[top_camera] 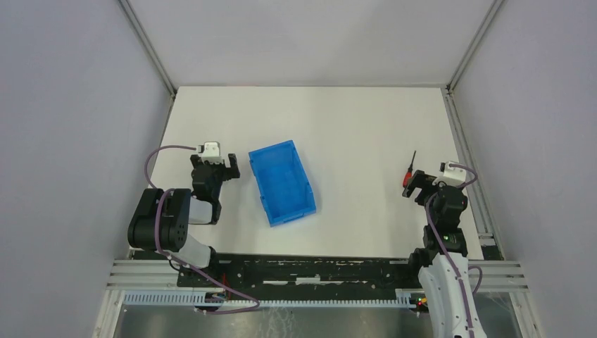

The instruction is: Put the screwdriver in the bin

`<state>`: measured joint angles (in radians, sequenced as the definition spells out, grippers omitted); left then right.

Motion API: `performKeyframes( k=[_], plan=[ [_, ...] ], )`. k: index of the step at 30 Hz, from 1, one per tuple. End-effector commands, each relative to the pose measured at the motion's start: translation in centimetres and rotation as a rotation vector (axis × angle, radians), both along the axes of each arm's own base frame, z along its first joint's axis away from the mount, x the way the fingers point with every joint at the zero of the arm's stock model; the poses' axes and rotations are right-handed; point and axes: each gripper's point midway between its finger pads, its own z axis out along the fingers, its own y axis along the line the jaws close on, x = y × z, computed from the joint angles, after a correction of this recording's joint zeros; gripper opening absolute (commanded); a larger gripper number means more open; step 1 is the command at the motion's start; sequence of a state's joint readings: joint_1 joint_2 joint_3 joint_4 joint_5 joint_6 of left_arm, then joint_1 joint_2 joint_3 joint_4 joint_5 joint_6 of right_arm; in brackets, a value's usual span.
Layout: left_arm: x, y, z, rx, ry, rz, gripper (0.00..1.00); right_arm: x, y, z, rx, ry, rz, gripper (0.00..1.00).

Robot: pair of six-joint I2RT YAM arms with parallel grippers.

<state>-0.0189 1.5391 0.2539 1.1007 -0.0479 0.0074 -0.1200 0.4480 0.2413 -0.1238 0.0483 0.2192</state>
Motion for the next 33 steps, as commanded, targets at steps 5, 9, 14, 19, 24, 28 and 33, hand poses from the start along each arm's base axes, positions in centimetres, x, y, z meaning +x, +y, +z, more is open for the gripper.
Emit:
performKeyframes(
  k=[5, 9, 14, 19, 24, 28, 33],
  plan=[
    [0.5, -0.1, 1.5, -0.032, -0.055, 0.007, 1.00, 0.7, -1.6, 6.0, -0.027, -0.154, -0.090, 0.98],
    [0.5, -0.1, 1.5, -0.032, -0.055, 0.007, 1.00, 1.8, -1.0, 12.3, -0.092, -0.245, -0.014, 0.98],
    [0.5, -0.1, 1.5, -0.032, -0.055, 0.008, 1.00, 5.5, -1.2, 16.5, -0.125, 0.019, 0.047, 0.98],
    [0.5, -0.1, 1.5, -0.032, -0.055, 0.008, 1.00, 9.8, -1.6, 11.2, -0.071, 0.497, 0.111, 0.98],
    [0.5, -0.1, 1.5, -0.032, -0.055, 0.008, 1.00, 12.0, -1.9, 2.8, -0.013, 0.637, 0.083, 0.97],
    [0.5, -0.1, 1.5, -0.032, -0.054, 0.008, 1.00, 11.9, -1.6, -3.5, 0.020, 0.751, 0.094, 0.85],
    [0.5, -0.1, 1.5, -0.032, -0.055, 0.007, 1.00, 10.5, -1.7, -8.8, 0.026, 0.839, 0.087, 0.68]
  ],
)
